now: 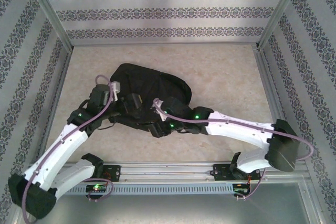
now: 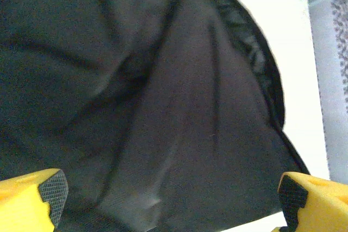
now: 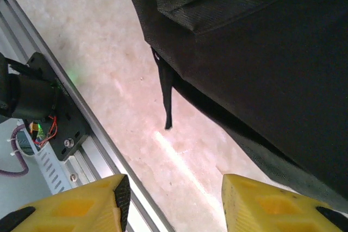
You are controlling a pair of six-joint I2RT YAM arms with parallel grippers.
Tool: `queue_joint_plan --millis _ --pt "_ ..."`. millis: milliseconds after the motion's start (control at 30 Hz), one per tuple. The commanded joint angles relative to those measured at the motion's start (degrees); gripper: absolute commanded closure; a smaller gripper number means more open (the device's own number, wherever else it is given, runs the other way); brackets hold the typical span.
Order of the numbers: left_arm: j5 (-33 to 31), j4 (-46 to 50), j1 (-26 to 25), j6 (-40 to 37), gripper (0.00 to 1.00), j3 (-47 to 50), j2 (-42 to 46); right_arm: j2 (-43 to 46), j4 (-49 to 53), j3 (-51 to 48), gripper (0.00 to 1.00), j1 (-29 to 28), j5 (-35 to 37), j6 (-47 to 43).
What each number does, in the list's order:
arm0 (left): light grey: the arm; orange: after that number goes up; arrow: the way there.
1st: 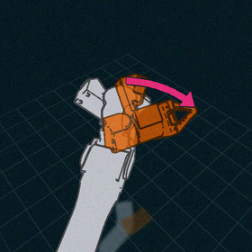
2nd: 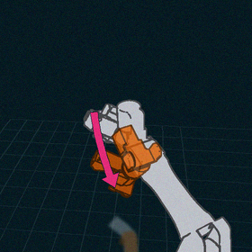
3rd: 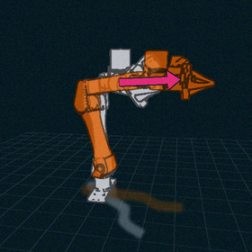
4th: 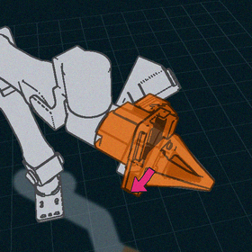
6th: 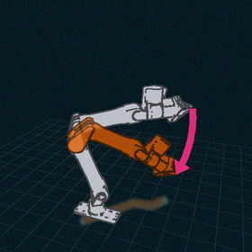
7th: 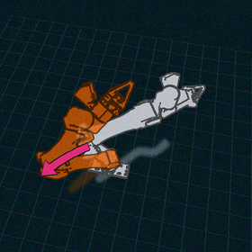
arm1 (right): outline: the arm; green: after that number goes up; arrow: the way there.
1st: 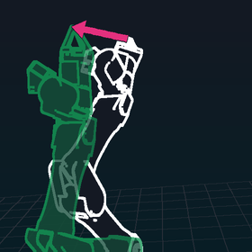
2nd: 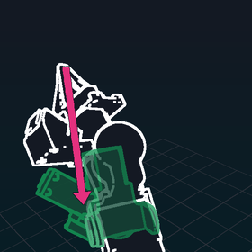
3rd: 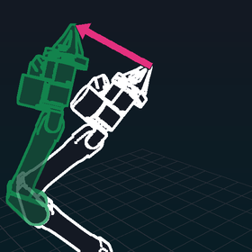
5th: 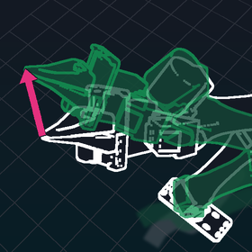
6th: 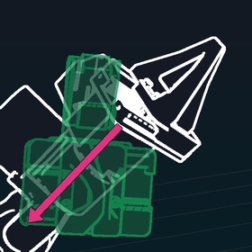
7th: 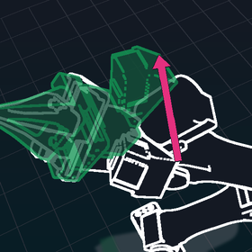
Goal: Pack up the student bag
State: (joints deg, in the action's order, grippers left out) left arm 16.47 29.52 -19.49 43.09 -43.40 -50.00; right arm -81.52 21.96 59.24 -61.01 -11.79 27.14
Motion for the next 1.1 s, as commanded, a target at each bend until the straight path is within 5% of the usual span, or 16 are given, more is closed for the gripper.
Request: queue_joint_plan --millis 0,500,800,900,1067 --pt "9.58 -4.73 4.23 8.24 0.00 3.27 3.57 -3.80 3.65 3.92 0.53 -1.12 -2.56 -0.04" --pt "3.50 6.17 5.32 13.09 0.06 7.03 11.91 -15.01 5.95 12.39 0.58 -1.17 -7.35 1.82" --pt "-2.32 10.55 5.27 15.44 0.00 7.54 13.30 -21.27 4.80 17.15 0.60 -0.04 -7.49 2.45" --pt "-3.94 12.55 5.25 16.83 0.00 7.36 13.38 -22.91 4.42 18.82 0.69 0.45 -8.21 2.91" --pt "-6.87 15.63 5.32 20.58 0.00 8.04 13.42 -23.29 5.46 19.65 0.97 0.71 -6.90 3.08"
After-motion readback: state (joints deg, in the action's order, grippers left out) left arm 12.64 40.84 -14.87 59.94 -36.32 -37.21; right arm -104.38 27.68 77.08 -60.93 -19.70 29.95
